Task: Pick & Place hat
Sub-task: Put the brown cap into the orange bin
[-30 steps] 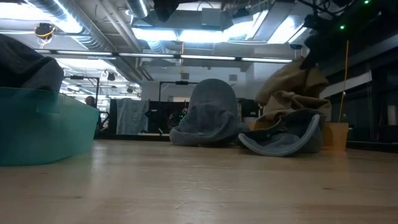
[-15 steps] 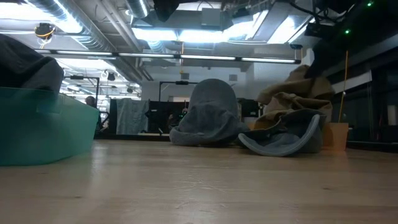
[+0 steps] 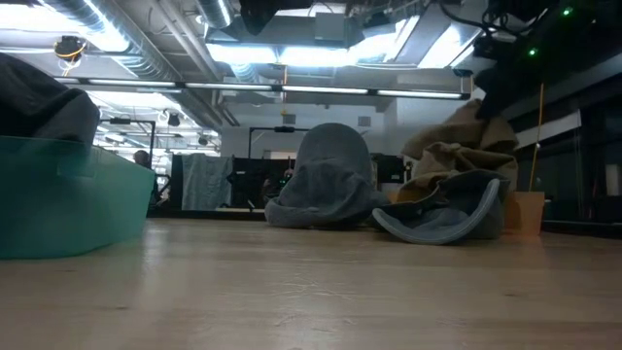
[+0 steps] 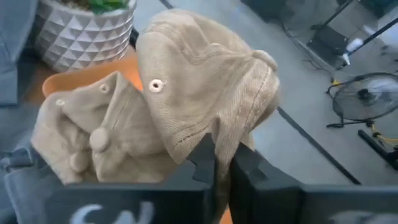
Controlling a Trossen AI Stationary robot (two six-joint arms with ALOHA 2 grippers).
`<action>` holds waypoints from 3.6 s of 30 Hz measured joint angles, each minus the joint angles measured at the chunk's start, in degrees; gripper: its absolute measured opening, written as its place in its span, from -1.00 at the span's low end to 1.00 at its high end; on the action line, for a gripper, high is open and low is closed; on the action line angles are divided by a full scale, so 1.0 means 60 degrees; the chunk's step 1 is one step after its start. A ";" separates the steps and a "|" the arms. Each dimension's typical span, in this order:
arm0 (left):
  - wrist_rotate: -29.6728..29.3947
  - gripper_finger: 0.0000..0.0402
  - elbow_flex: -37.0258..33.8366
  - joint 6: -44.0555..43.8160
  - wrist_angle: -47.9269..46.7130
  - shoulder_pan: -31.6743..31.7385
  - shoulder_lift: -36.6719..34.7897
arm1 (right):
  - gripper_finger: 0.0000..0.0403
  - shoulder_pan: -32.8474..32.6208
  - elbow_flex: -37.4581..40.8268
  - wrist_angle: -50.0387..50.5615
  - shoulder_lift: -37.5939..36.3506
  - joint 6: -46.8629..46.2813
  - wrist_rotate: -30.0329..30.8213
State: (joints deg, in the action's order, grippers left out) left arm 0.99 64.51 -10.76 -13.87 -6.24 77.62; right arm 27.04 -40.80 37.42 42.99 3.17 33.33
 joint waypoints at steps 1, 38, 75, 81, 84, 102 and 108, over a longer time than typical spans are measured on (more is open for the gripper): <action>0.0000 -0.29 0.0000 0.0000 0.0000 0.0000 0.0000 | -0.92 0.0002 -0.0001 -0.0044 -0.0011 0.0014 0.0015; -0.0204 -0.29 0.0000 0.0495 0.0004 -0.0004 0.0000 | 0.28 0.0002 -0.1730 0.4027 -0.0232 -0.4784 -0.1987; -0.1606 -0.29 0.0004 0.4084 0.4811 0.1354 0.2140 | -0.97 0.0002 -0.1716 0.3489 0.0857 -0.3243 -0.0495; -0.1559 -0.29 0.0009 0.5345 0.7638 0.1936 0.3235 | -0.95 0.0002 -0.1716 0.2768 0.0428 -0.2397 -0.0562; -0.1088 -0.29 0.0370 0.5541 0.8070 0.2118 0.3897 | -0.97 0.0002 -0.1716 0.2662 0.0446 -0.2157 -0.0691; -0.0892 -0.58 0.3693 0.6182 0.7714 0.2235 0.7170 | -0.96 -0.0002 -0.1716 0.1234 0.0756 -0.1582 -0.2580; -0.1017 -0.77 0.4512 0.6227 0.7708 0.2398 0.8049 | -0.96 -0.0002 -0.1716 0.1259 0.0756 -0.1439 -0.3076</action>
State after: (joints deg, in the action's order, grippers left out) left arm -5.11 91.58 26.60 32.38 8.15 125.92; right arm 27.03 -51.09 44.97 47.53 -5.46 14.87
